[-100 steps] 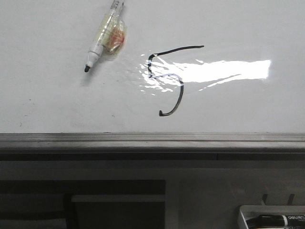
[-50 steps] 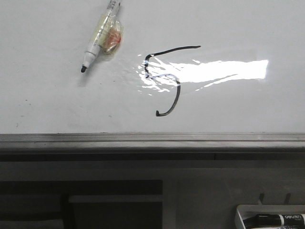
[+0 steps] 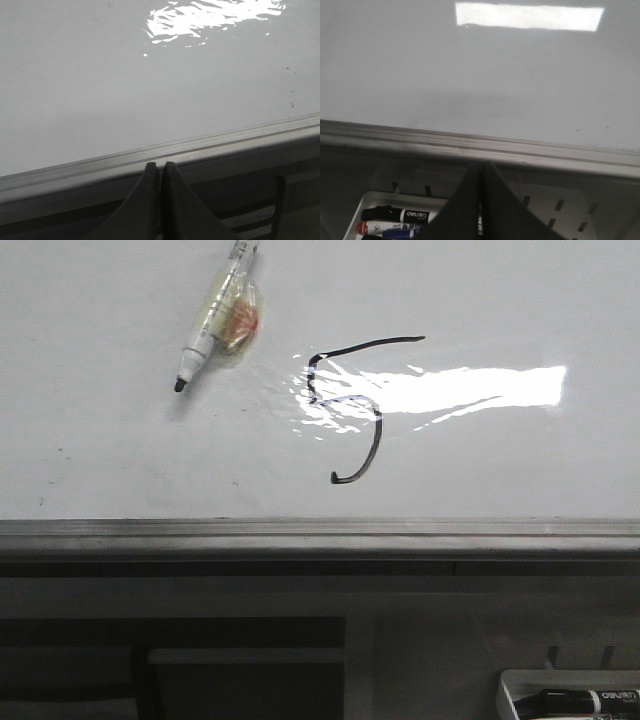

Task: Write number 5 on whiteboard

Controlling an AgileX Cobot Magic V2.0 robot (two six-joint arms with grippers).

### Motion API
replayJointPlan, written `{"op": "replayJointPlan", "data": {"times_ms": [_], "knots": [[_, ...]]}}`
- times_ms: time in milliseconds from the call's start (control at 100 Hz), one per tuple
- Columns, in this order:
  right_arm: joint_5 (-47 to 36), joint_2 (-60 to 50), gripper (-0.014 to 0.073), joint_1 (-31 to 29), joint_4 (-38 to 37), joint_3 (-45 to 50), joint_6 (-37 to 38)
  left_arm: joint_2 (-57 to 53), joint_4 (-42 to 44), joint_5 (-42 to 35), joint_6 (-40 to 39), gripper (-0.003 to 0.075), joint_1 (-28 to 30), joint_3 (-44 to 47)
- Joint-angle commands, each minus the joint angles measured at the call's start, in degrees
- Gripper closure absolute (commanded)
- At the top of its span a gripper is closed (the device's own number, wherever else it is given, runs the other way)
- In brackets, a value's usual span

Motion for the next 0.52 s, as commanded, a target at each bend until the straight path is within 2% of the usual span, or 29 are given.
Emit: {"op": "replayJointPlan", "data": {"times_ms": [0, 510], "knots": [[0.4, -1.0, 0.0656, -0.3, 0.0, 1.3, 0.2, -1.5, -0.2, -4.1, -0.6, 0.0741, 0.1, 1.0], [-0.3, -1.0, 0.0656, -0.3, 0.0, 1.3, 0.2, -1.5, -0.2, -4.1, -0.6, 0.0741, 0.1, 1.0]]}}
